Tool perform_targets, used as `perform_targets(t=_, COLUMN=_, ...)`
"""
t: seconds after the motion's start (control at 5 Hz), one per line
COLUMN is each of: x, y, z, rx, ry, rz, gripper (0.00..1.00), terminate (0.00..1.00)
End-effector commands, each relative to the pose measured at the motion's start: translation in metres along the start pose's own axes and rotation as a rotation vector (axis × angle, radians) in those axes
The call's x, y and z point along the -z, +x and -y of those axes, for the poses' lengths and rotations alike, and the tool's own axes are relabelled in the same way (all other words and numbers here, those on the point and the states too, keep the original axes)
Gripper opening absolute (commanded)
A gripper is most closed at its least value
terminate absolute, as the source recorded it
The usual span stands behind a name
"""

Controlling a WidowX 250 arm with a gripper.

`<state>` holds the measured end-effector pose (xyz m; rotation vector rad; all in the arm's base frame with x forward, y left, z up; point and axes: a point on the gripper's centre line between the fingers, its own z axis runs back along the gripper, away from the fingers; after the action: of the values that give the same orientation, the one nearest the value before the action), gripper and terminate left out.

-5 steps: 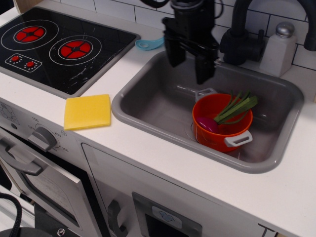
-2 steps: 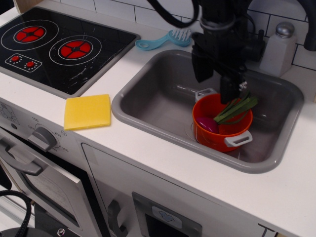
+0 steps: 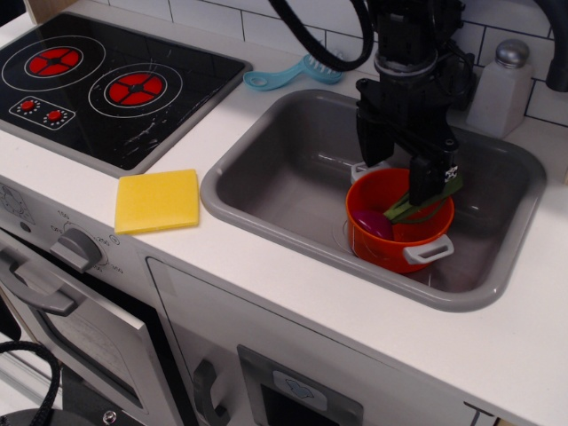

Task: Take beet from pot sink

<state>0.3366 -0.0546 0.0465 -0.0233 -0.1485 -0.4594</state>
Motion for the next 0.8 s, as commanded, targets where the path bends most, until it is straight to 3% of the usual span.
perform_targets(t=0.0, x=0.0089, y=-0.0014, z=0.0054, rx=0.002, ry=0.059, rz=-0.005, gripper=1.0, terminate=0.0)
perform_targets(t=0.2, x=0.0148, y=0.0, z=0.0045, rx=-0.002, ry=0.07, rz=-0.006, gripper=1.0, terminate=0.0)
perform_targets(t=0.4, x=0.0139, y=0.0009, z=0.0033, rx=-0.006, ry=0.052, rz=-0.012, gripper=0.0, terminate=0.0)
perform_targets(t=0.6, x=0.011, y=0.0, z=0.0016, rx=-0.005, ry=0.049, rz=-0.003, gripper=0.0, terminate=0.0)
